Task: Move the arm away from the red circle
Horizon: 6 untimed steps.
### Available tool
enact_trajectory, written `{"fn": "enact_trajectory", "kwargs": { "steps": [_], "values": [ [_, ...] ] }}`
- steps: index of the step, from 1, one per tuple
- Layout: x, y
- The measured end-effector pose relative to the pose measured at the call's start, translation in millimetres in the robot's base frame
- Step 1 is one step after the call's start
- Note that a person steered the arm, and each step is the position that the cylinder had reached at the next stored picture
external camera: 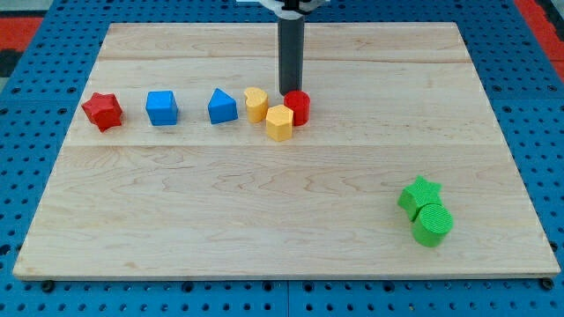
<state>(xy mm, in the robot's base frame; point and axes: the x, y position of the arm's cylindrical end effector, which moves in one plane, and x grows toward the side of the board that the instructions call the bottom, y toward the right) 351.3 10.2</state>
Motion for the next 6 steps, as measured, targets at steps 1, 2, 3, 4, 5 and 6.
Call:
{"fn": "enact_trajectory", "kwargs": {
  "steps": [1, 2, 3, 4, 5, 6],
  "values": [
    [-1, 5],
    [-8, 13],
    [-6, 51],
    [64, 106],
    [131, 59],
    [135, -81]
  ]
}}
